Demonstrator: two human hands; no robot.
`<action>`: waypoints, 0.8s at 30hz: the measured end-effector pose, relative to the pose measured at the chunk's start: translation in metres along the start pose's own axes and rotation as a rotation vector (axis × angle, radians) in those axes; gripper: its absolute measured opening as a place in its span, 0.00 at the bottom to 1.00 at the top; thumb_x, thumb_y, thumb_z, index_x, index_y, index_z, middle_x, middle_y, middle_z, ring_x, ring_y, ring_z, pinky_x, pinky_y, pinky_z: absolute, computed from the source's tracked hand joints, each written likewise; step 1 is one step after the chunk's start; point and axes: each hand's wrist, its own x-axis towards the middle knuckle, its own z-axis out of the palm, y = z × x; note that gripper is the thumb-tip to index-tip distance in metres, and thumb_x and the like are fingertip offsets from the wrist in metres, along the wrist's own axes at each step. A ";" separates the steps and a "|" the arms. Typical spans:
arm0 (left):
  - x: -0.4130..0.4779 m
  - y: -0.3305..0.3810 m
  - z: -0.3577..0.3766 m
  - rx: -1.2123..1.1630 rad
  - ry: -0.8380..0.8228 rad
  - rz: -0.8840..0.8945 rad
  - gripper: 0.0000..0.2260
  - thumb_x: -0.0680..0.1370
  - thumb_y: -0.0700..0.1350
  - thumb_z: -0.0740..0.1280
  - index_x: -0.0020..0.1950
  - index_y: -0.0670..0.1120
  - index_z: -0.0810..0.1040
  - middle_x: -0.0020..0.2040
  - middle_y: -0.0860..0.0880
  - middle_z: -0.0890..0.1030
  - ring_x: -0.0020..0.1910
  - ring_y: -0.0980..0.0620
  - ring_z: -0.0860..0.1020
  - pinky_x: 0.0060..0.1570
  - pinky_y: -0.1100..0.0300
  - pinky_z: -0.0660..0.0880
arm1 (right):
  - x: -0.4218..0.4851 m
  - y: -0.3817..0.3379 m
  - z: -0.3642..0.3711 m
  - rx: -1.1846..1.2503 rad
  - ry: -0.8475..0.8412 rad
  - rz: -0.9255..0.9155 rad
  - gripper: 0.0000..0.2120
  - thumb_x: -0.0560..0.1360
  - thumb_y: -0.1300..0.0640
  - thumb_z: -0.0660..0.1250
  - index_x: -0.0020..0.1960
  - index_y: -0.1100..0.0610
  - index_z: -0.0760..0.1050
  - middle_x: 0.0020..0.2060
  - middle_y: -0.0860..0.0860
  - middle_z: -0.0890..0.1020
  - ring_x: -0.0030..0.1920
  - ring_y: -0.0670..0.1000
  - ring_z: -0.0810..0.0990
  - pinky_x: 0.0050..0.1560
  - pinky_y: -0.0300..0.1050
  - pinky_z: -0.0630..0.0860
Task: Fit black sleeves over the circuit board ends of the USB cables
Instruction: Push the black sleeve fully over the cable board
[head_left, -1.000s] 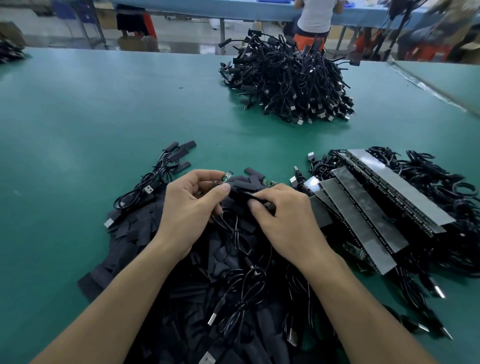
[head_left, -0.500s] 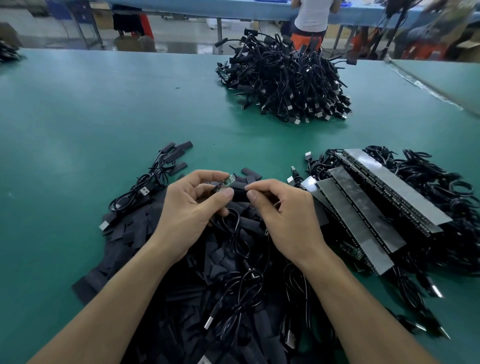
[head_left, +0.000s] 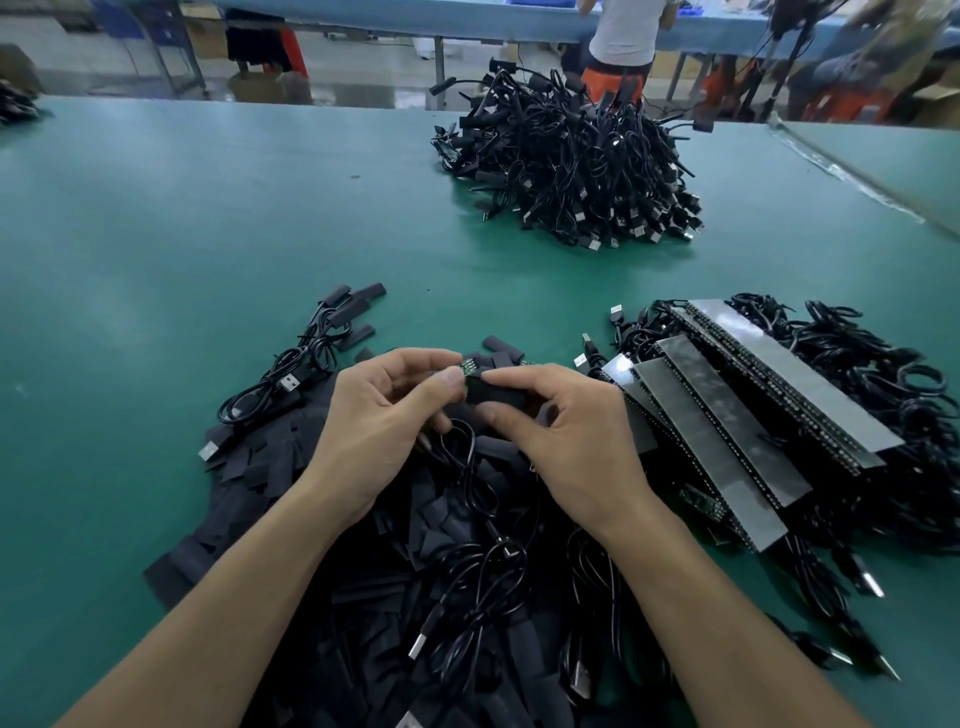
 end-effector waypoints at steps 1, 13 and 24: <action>0.000 0.000 0.000 0.005 0.008 -0.001 0.07 0.79 0.38 0.68 0.49 0.48 0.84 0.36 0.49 0.84 0.28 0.57 0.77 0.28 0.68 0.72 | 0.001 0.000 0.000 0.022 0.016 0.023 0.12 0.70 0.58 0.78 0.53 0.55 0.85 0.43 0.44 0.84 0.40 0.32 0.77 0.45 0.25 0.69; -0.001 0.006 0.000 -0.002 -0.012 -0.026 0.15 0.78 0.32 0.64 0.43 0.49 0.86 0.33 0.49 0.82 0.27 0.57 0.75 0.25 0.67 0.70 | 0.004 0.006 0.001 0.174 0.022 0.135 0.08 0.72 0.57 0.76 0.51 0.52 0.84 0.38 0.38 0.83 0.36 0.36 0.78 0.41 0.28 0.70; -0.002 0.009 -0.003 0.048 -0.012 -0.044 0.15 0.78 0.32 0.64 0.43 0.48 0.86 0.31 0.50 0.81 0.27 0.58 0.74 0.25 0.68 0.70 | 0.005 0.008 0.002 0.231 -0.036 0.122 0.05 0.73 0.59 0.75 0.47 0.50 0.84 0.32 0.34 0.81 0.33 0.37 0.78 0.38 0.28 0.69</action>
